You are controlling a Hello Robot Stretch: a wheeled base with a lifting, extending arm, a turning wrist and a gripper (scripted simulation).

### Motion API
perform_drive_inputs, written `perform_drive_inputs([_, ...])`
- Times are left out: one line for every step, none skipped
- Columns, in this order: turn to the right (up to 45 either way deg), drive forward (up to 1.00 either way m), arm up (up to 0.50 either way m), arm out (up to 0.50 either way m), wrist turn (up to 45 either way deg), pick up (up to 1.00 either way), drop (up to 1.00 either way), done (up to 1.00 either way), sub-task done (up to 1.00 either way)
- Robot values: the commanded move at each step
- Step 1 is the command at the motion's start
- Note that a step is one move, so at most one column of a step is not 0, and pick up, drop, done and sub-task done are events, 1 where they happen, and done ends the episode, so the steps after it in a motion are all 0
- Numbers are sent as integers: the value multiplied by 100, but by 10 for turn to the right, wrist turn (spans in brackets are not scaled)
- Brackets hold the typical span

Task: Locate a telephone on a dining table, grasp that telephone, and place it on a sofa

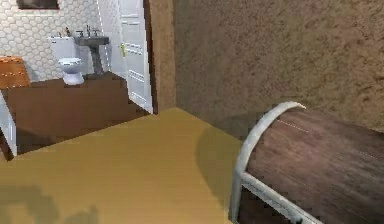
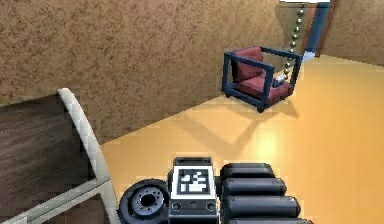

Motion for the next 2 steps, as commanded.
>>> perform_drive_inputs([450, 0, 0, 0, 0, 0, 0, 0, 0])
perform_drive_inputs([180, 0, 0, 0, 0, 0, 0, 0, 0])
